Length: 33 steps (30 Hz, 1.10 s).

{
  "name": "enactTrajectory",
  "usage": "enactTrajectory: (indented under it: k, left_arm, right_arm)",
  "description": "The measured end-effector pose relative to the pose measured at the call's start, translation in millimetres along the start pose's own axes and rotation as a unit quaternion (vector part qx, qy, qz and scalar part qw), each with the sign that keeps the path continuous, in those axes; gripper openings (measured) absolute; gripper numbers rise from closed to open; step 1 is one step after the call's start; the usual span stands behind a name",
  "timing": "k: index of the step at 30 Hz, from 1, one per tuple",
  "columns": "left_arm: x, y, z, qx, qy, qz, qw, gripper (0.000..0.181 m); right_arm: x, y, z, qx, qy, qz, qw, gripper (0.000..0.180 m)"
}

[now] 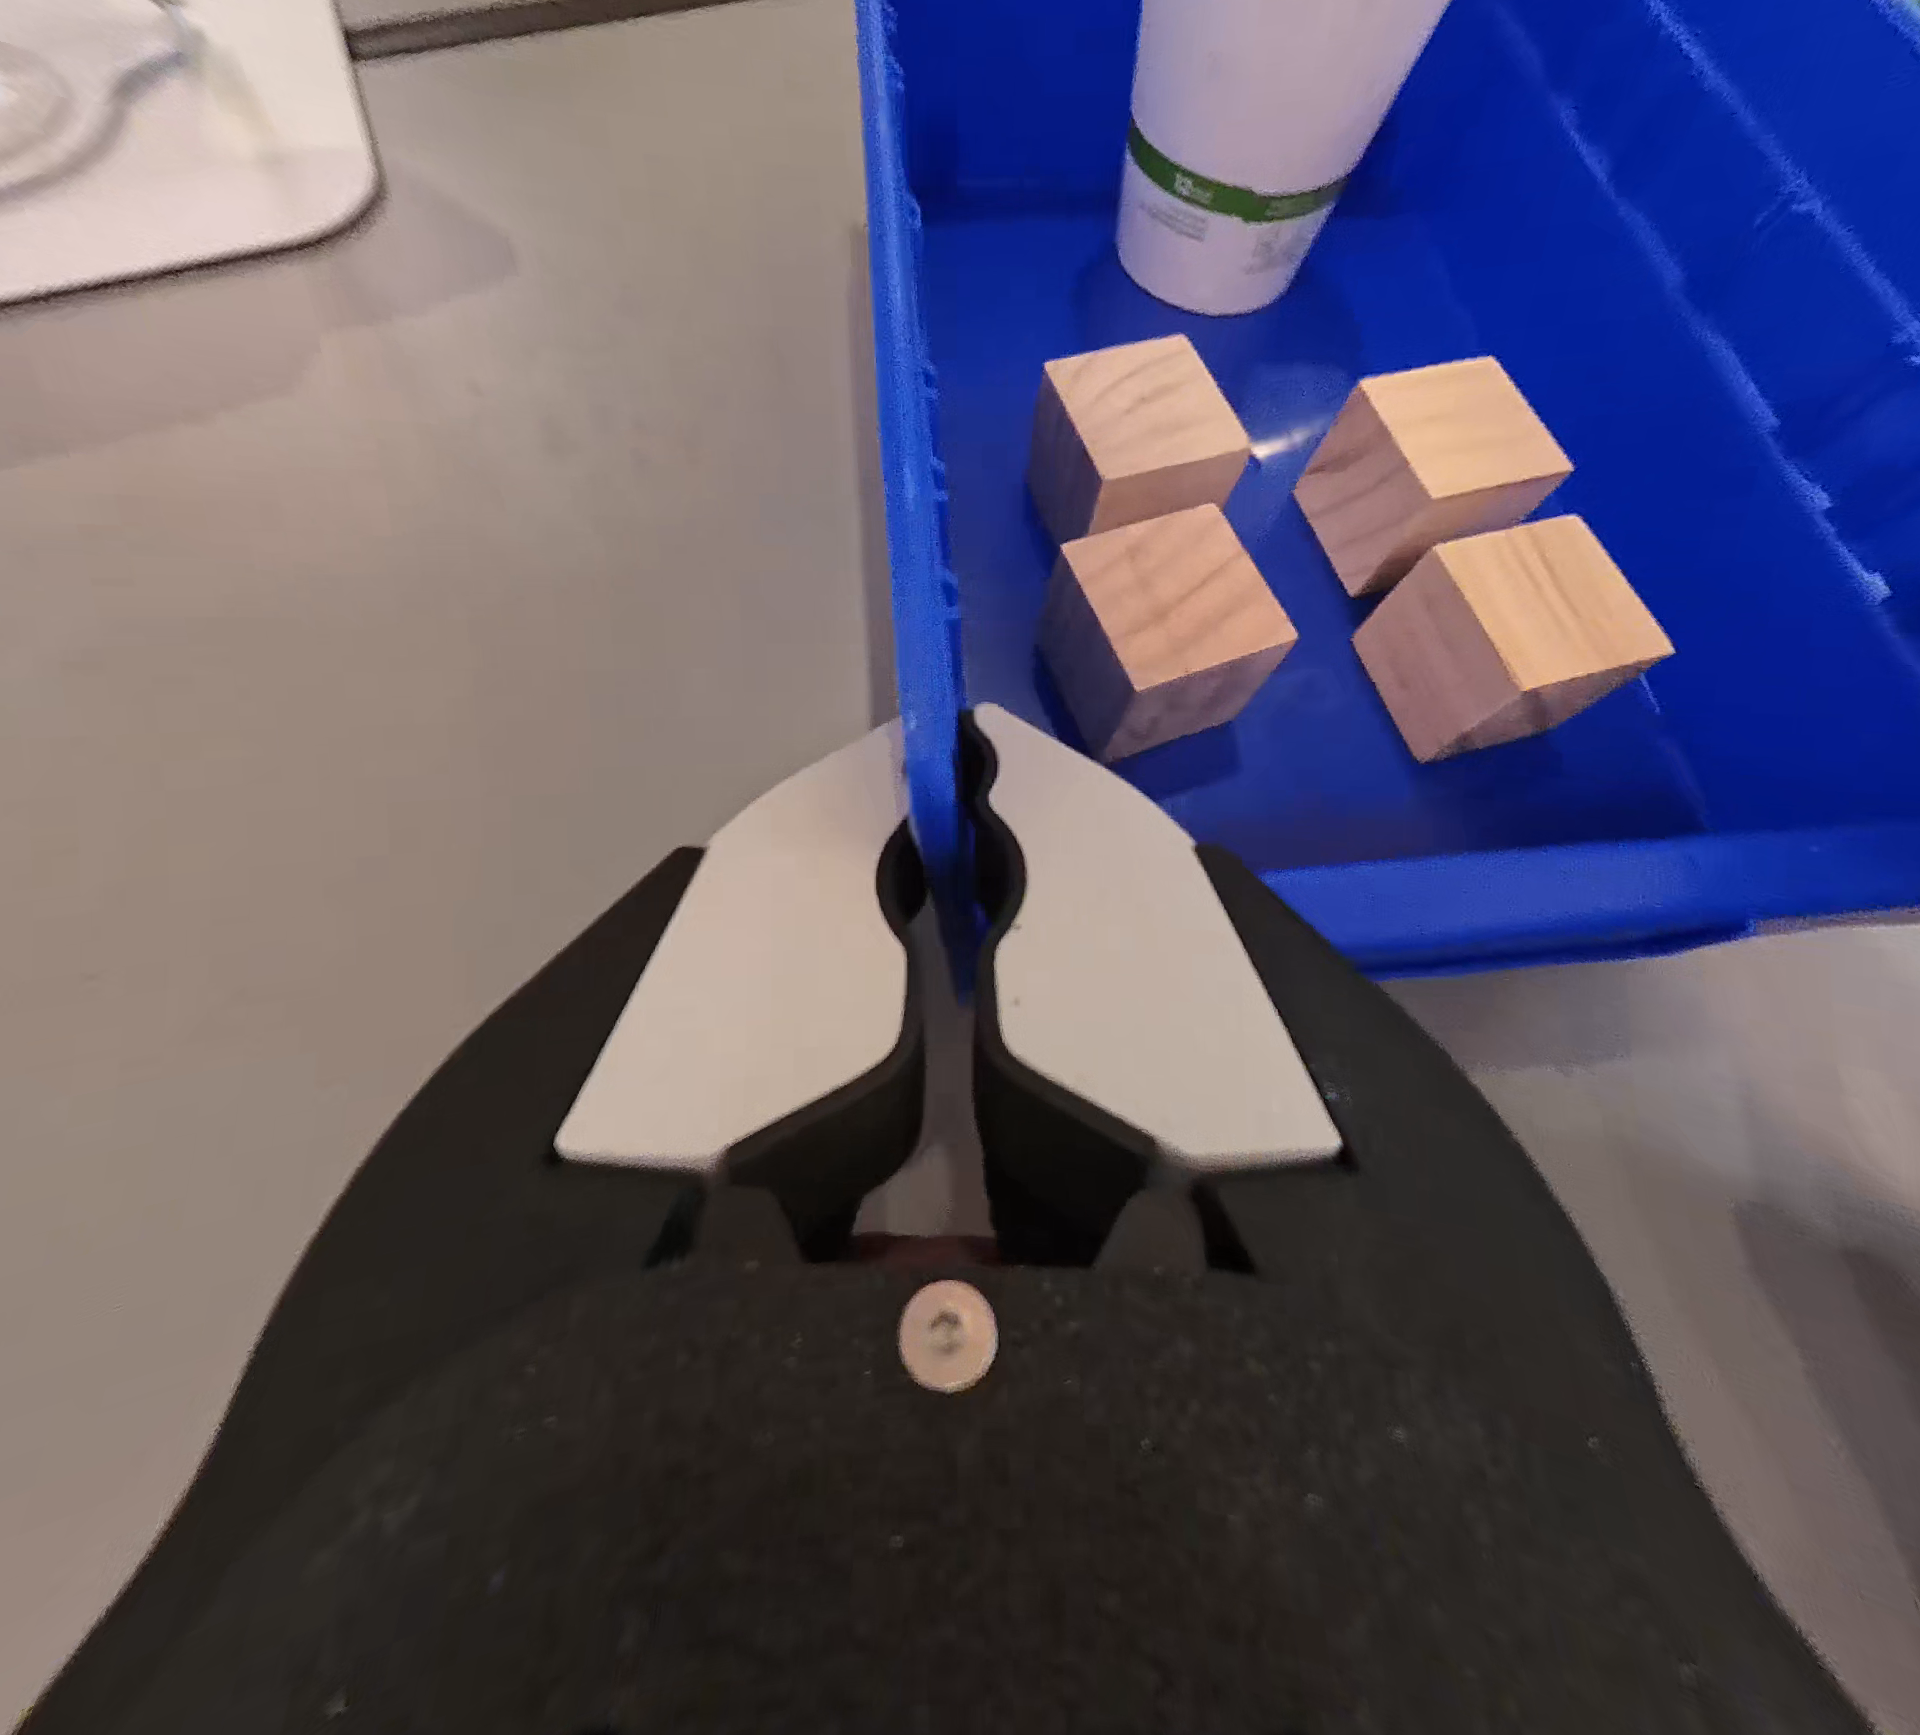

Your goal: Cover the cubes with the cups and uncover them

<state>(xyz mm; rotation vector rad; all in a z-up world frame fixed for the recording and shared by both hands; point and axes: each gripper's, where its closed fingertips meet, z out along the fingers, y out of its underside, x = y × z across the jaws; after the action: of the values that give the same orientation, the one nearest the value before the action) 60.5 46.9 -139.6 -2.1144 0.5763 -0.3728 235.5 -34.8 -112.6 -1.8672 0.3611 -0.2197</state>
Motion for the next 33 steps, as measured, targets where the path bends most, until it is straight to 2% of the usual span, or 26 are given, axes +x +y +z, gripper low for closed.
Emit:
enactTrajectory:
  k: [1, 6, 15, 20, 25, 26, 27, 28, 30, 33]
  left_arm:
    - [-5.8, 2.2, -6.5, 0.002, -0.008, 0.009, 1.000, 0.002]
    - [-56.4, 24.1, -56.6, -0.002, -0.026, 0.020, 0.999, 0.002]
    - [-224.9, 76.2, -164.2, 0.009, -0.151, -0.038, 0.988, 0.002]
    - [-291.7, 97.8, -188.9, 0.018, -0.185, -0.086, 0.979, 0.002]
    - [-315.3, 104.6, -184.6, 0.032, -0.181, -0.101, 0.978, 0.005]
    - [-312.1, 106.8, -183.8, 0.034, -0.160, -0.102, 0.981, 0.014]
    - [-306.7, 109.8, -186.8, 0.037, -0.134, -0.109, 0.984, 0.038]
    - [-299.8, 112.2, -195.0, 0.047, -0.106, -0.109, 0.987, 0.060]
    - [-293.1, 112.4, -226.6, 0.092, -0.070, -0.105, 0.988, 0.060]
    - [-334.1, 117.3, -281.6, 0.151, -0.138, -0.103, 0.973, 0.058]
  right_arm:
    - [-7.7, -0.4, -7.4, 0.005, -0.006, 0.002, 1.000, 0.003]
    - [-73.0, 3.3, -36.5, 0.014, -0.073, -0.001, 0.997, 0.006]
    - [-269.5, 17.6, -61.0, 0.003, -0.211, -0.032, 0.977, 0.006]
    - [-346.3, 16.9, -61.6, -0.010, -0.258, -0.068, 0.964, 0.006]
    - [-368.1, 24.7, -54.4, -0.029, -0.282, -0.088, 0.955, 0.012]
    - [-367.0, 26.8, -54.8, -0.026, -0.289, -0.086, 0.953, 0.023]
    - [-363.6, 27.4, -58.5, -0.019, -0.296, -0.085, 0.951, 0.032]
    - [-358.1, 27.6, -64.8, -0.012, -0.303, -0.086, 0.949, 0.041]
    - [-344.6, 24.9, -87.7, 0.009, -0.328, -0.084, 0.941, 0.049]
    - [-322.3, 16.8, -130.8, 0.064, -0.373, -0.061, 0.924, 0.041]
